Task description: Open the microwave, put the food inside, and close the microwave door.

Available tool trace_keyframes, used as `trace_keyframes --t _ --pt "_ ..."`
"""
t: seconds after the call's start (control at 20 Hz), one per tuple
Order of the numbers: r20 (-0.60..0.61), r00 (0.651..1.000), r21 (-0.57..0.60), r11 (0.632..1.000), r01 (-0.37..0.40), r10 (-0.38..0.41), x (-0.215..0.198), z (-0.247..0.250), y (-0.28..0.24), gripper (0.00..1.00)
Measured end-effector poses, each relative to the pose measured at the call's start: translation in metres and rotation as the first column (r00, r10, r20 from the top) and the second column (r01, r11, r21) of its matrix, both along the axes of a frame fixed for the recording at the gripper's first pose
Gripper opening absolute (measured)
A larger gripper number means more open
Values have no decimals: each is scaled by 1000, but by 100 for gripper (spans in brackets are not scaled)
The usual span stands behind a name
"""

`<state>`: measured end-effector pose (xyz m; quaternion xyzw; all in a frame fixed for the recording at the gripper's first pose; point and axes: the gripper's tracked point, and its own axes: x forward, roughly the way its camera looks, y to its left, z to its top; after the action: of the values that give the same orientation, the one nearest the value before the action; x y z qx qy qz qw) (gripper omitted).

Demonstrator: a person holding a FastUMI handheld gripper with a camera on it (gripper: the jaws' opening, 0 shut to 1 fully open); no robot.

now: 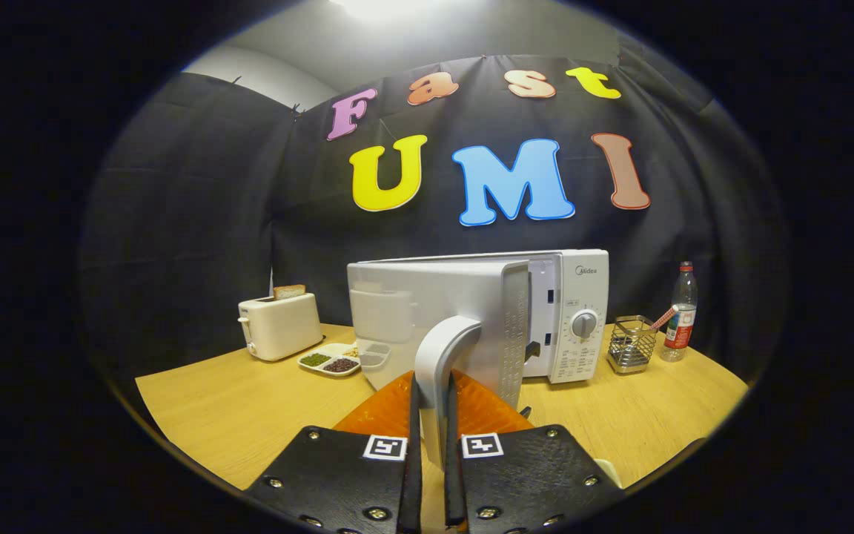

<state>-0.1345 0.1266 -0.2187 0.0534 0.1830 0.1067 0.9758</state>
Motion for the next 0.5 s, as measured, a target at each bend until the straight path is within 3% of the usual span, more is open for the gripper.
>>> trace_keyframes --t 0.25,0.4,0.5 --pt "0 999 47 998 -43 43 -27 9 58 12" --pt "60 998 -13 1000 -25 25 -38 15 92 12" --pt "119 993 -62 998 33 -25 -43 16 107 12"
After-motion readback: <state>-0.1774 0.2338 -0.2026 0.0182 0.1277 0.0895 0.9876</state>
